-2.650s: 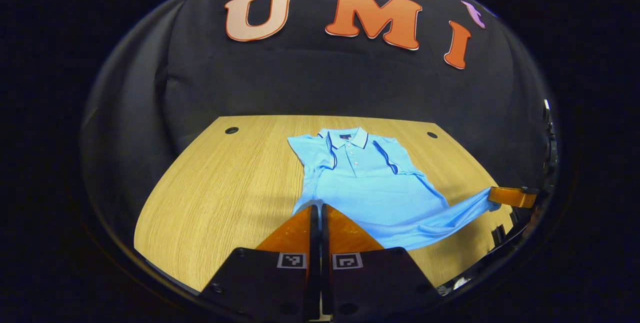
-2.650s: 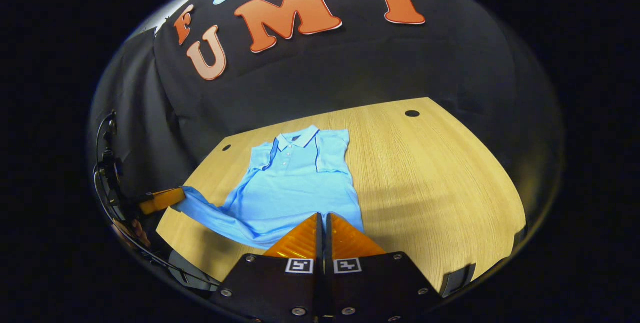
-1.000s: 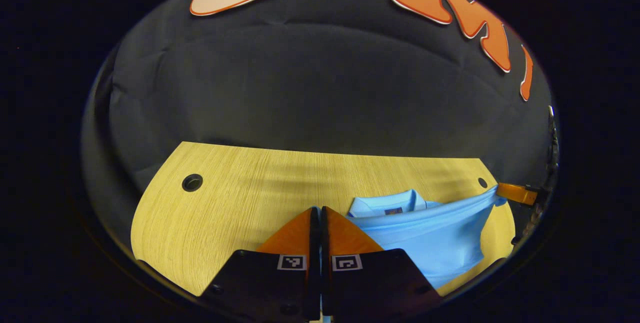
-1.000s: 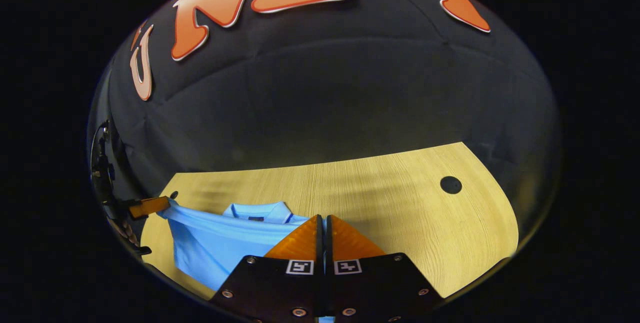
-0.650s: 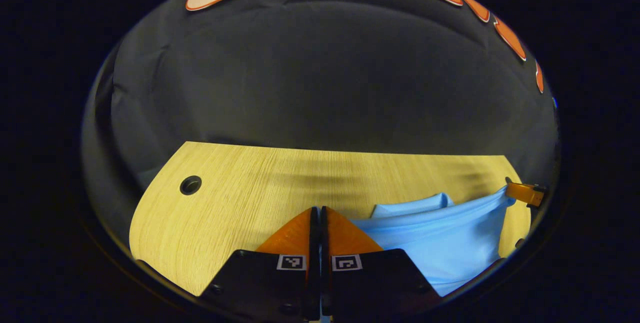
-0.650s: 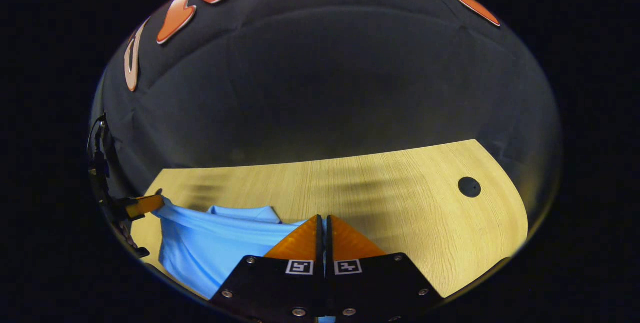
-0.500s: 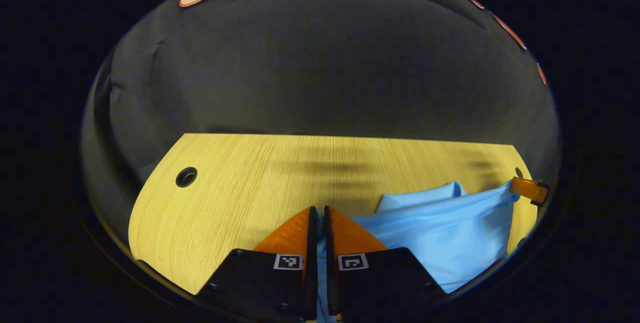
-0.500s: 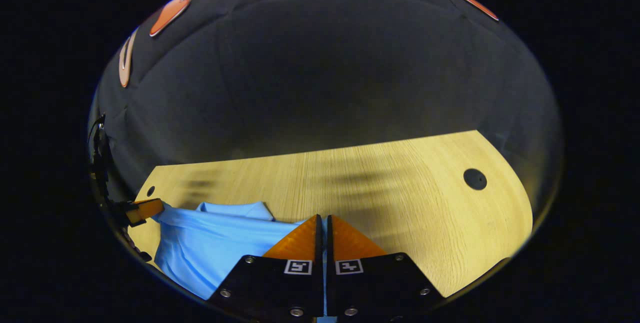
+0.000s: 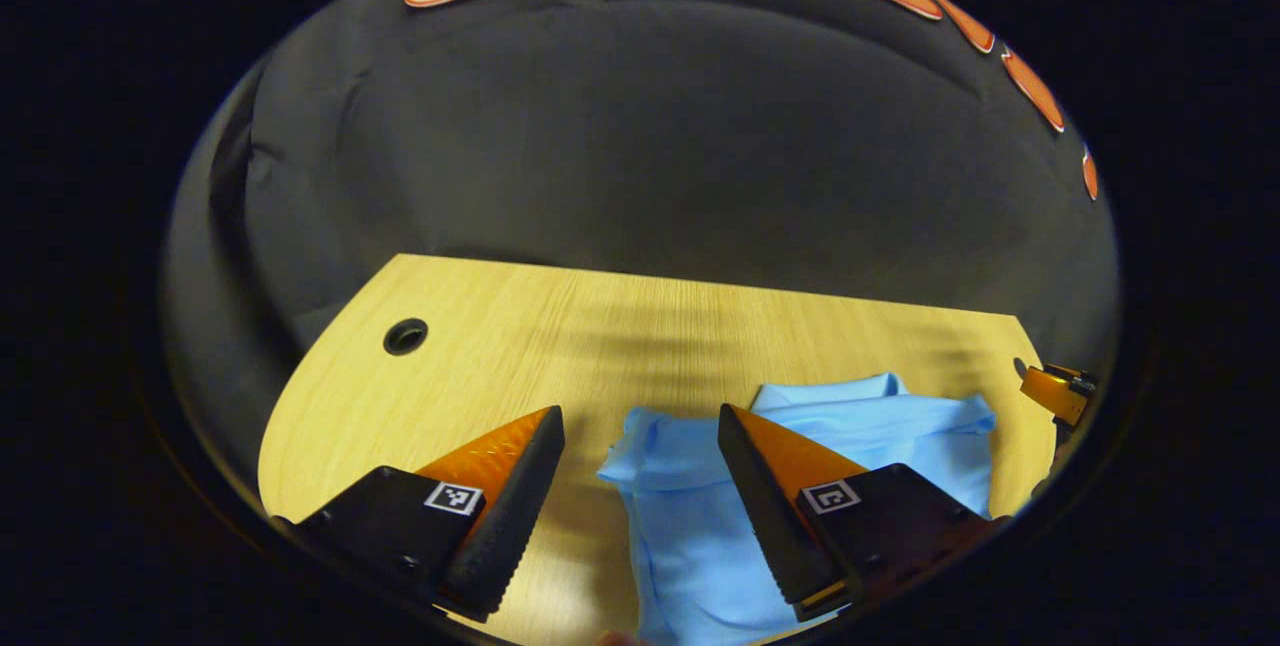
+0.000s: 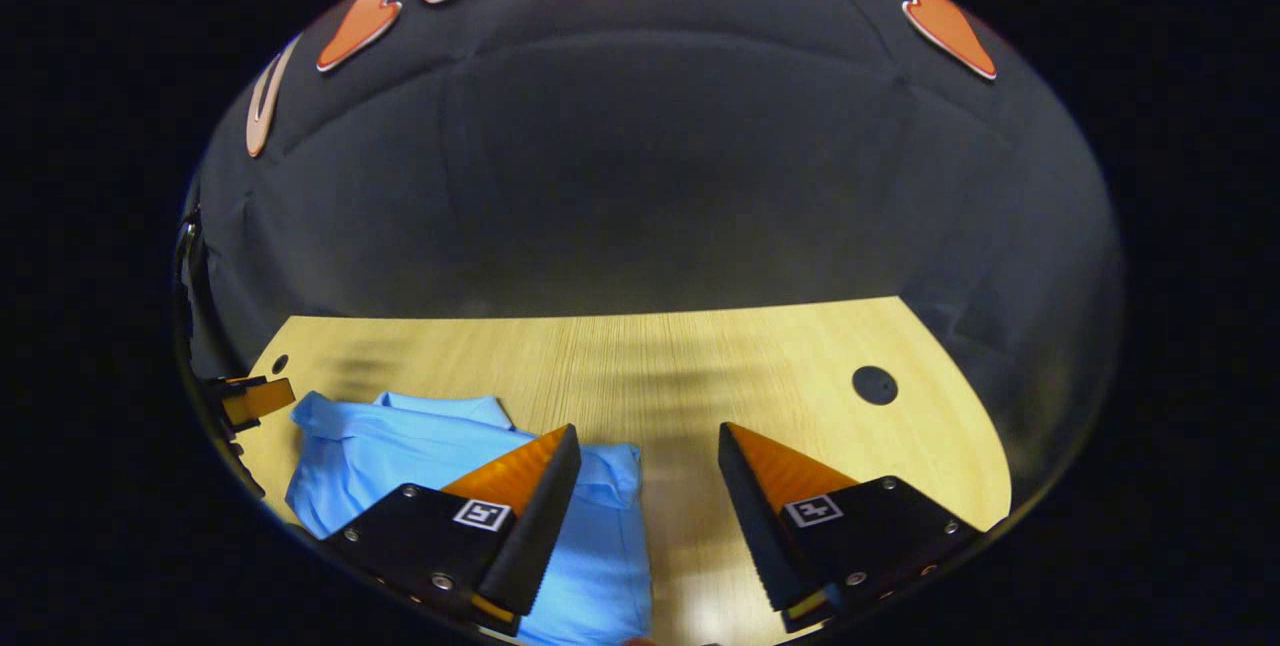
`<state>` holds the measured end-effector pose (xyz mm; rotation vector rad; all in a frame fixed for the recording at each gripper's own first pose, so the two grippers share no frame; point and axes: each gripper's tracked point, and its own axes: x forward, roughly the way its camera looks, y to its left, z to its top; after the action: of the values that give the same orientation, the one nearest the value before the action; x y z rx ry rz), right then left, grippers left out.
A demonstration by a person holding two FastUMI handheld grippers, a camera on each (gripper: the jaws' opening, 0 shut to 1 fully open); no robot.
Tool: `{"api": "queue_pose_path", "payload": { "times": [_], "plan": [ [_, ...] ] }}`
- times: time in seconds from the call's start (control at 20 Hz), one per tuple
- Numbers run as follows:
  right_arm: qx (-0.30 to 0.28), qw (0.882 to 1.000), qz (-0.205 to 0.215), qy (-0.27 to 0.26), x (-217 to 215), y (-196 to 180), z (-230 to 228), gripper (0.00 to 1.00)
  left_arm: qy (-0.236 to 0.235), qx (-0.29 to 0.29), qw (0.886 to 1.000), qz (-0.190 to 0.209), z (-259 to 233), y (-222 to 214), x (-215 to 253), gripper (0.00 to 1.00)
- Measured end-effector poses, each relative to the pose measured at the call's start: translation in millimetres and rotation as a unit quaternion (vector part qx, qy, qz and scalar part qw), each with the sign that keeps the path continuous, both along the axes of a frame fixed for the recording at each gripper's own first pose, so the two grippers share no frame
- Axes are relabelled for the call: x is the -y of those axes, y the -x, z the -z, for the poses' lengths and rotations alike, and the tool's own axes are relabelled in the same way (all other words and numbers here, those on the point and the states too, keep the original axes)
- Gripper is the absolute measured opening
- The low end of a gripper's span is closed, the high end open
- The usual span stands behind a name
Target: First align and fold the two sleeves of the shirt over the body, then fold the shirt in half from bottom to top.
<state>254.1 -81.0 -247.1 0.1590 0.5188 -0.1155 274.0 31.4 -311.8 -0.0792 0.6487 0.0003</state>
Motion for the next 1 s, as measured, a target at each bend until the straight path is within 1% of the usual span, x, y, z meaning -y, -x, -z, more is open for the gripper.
{"api": "queue_pose_path", "payload": {
  "times": [0.1, 0.2, 0.45, 0.6, 0.65, 0.75, 0.85, 1.0],
  "plan": [
    [0.017, 1.0, 0.001, 0.005, -2.2, 17.2, -19.9, 0.92, -0.006, 0.024, 1.0, 0.014, -25.7, 10.9, 4.1, 0.99],
    [0.033, 0.999, 0.004, 0.009, -8.2, 37.9, -41.7, 0.95, -0.011, 0.044, 0.999, 0.024, -51.4, 23.4, 4.5, 0.99],
    [0.078, 0.996, 0.022, 0.025, -10.4, 103.5, -95.4, 0.96, 0.006, 0.112, 0.992, 0.055, -135.8, 73.2, 2.1, 0.99],
    [0.09, 0.995, 0.036, 0.024, -10.2, 144.7, -117.3, 0.96, 0.003, 0.143, 0.988, 0.066, -169.8, 107.5, 4.5, 0.99],
    [0.102, 0.994, 0.035, 0.023, -10.4, 154.8, -125.5, 0.96, 0.002, 0.153, 0.986, 0.065, -178.8, 118.8, 3.8, 0.99],
    [0.127, 0.991, 0.028, 0.038, -9.2, 180.9, -139.6, 0.96, -0.003, 0.178, 0.982, 0.06, -197.5, 147.3, 2.1, 0.99],
    [0.136, 0.989, 0.018, 0.054, -9.5, 202.0, -142.9, 0.96, -0.011, 0.191, 0.979, 0.065, -208.0, 181.0, 8.1, 0.99],
    [0.142, 0.988, -0.021, 0.056, -18.6, 238.1, -146.4, 0.97, -0.033, 0.21, 0.976, 0.045, -218.3, 232.1, 12.3, 0.99]
  ]
}}
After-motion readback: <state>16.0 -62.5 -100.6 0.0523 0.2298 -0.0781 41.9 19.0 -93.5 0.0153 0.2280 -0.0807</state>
